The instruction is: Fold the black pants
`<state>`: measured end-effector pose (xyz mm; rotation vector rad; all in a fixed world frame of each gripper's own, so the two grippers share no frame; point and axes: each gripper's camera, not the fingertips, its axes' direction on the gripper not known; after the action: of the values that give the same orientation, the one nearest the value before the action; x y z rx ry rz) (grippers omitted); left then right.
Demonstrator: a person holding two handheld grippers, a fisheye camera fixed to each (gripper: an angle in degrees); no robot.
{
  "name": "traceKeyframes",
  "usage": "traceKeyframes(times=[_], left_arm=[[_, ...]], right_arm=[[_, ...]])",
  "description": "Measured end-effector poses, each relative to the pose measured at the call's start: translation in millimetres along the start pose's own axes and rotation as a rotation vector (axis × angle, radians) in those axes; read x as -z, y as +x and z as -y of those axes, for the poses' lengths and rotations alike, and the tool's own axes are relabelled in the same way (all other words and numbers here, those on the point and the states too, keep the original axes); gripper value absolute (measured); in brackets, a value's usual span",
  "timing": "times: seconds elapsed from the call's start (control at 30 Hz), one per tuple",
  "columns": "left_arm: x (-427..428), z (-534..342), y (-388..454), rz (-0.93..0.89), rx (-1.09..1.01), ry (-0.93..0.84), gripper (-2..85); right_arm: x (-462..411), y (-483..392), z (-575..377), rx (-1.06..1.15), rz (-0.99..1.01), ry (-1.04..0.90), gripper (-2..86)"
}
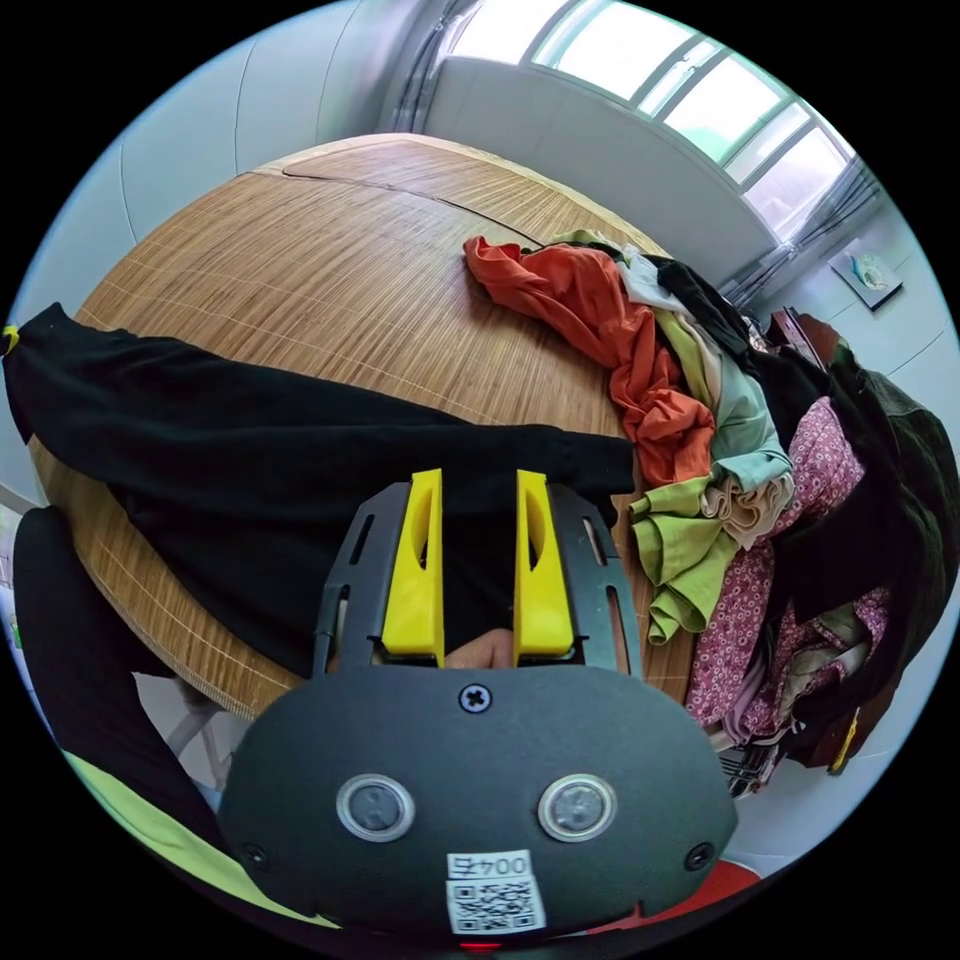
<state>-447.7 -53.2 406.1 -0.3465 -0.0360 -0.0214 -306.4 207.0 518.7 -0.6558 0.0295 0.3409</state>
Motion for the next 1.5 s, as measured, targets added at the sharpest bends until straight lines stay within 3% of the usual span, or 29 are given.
traceKeyframes(times=[0.3, 0.37, 0.43, 0.53, 0.7, 0.8, 0.83, 1.1, 1.23, 1.4, 1.5], left_arm=[[1, 22, 12, 0.037, -0.04, -0.004, 1.1], [1, 24, 17, 0.05, -0.057, 0.005, 1.0], [-1, 27, 21, 0.056, -0.062, 0.008, 1.0], [-5, 31, 26, 0.06, -0.062, 0.004, 0.9], [-9, 35, 32, 0.052, -0.059, -0.002, 0.9], [-12, 37, 34, 0.04, -0.065, -0.02, 0.9], [-13, 37, 35, 0.036, -0.066, -0.023, 0.9], [-5, 59, 45, -0.009, -0.17, -0.099, 1.1], [10, 91, 48, 0.008, -0.196, -0.083, 1.4], [-9, 166, 67, 0.156, -0.171, -0.025, 2.8], [-72, 196, 87, 0.294, -0.156, -0.128, 4.7]], right_arm=[[-102, 64, -61, -0.061, 0.097, -0.041, 11.4], [-131, 99, -80, -0.144, 0.219, -0.073, 11.3], [-174, 150, -108, -0.319, 0.512, -0.099, 11.3], [-227, 184, -134, -0.458, 0.747, -0.113, 11.5], [-290, 194, -159, -0.537, 0.758, -0.156, 11.0], [-322, 194, -167, -0.531, 0.713, -0.198, 5.0], [-326, 197, -171, -0.527, 0.713, -0.189, 1.5], [-287, 266, -162, -0.583, 0.885, 0.051, -0.6], [-298, 293, -125, -0.608, 0.841, 0.068, -0.6], [-342, 305, -92, -0.694, 0.782, 0.054, 0.1], [-385, 294, -80, -0.72, 0.756, -0.026, 2.3]])
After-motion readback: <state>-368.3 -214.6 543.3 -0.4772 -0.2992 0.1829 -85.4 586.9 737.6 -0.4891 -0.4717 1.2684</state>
